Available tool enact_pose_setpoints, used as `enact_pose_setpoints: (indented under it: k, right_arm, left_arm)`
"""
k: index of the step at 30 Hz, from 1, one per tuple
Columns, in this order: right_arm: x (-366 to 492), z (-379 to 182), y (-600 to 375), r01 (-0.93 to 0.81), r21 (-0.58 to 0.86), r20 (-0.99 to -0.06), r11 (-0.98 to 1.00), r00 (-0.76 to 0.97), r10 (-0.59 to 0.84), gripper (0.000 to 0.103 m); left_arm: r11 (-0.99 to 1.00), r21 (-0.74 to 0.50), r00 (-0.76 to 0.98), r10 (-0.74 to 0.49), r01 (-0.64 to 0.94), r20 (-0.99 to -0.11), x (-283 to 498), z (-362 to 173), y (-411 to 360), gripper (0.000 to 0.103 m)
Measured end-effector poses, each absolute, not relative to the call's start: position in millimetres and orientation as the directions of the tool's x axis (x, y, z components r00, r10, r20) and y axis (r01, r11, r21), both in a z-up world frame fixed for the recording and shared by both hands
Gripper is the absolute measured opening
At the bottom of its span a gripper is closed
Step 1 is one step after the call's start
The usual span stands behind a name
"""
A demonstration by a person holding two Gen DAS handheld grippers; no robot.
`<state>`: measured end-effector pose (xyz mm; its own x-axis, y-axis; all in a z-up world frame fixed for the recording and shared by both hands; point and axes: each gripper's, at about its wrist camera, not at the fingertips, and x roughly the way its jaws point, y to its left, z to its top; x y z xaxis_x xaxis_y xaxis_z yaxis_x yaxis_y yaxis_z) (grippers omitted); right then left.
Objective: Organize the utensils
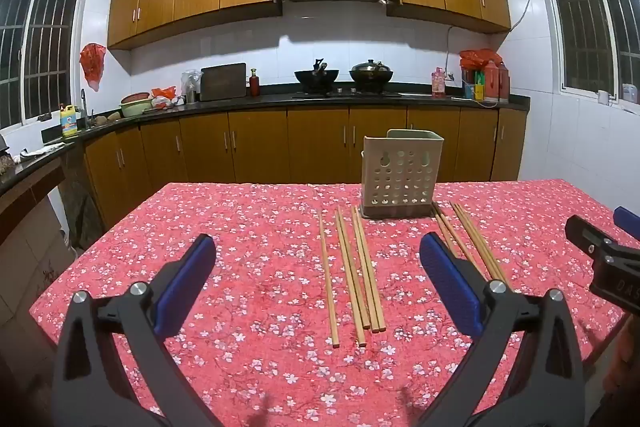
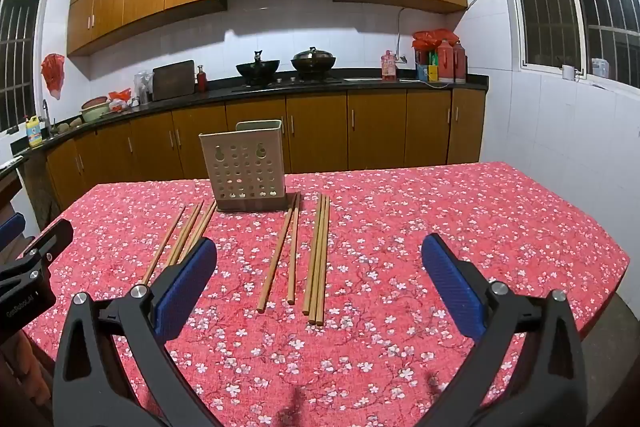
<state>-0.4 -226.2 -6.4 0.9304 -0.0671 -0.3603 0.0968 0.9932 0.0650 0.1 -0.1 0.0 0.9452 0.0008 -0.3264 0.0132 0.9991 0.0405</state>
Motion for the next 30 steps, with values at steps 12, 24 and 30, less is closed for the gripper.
enact_pose_setpoints:
  k: [12,24,30]
  right_arm:
    - [0.1,-7.5,-226.0,0.097,0.064,-0.363,0.993,0.929,-0.067,0.101]
    - [-0.7,-7.9,-226.1,0.097,0.065,-0.363,0.993,0.929,-0.067,0.101]
    - [-0.9,-8.1,-226.2,0.097,0.065,-0.363,0.993,0.929,-0.067,0.101]
  left_arm:
    - [0.999,0.04,0.945,0.0,0.014,-0.328,0.1,-0.1,-0.1,0.099]
    - [0.999,0.04,0.944,0.0,0.014,-0.329,0.2,-0.1,-0.1,0.099]
    - [0.999,0.039,0.944,0.0,0.013,-0.329,0.2,-0.1,0.0,0.099]
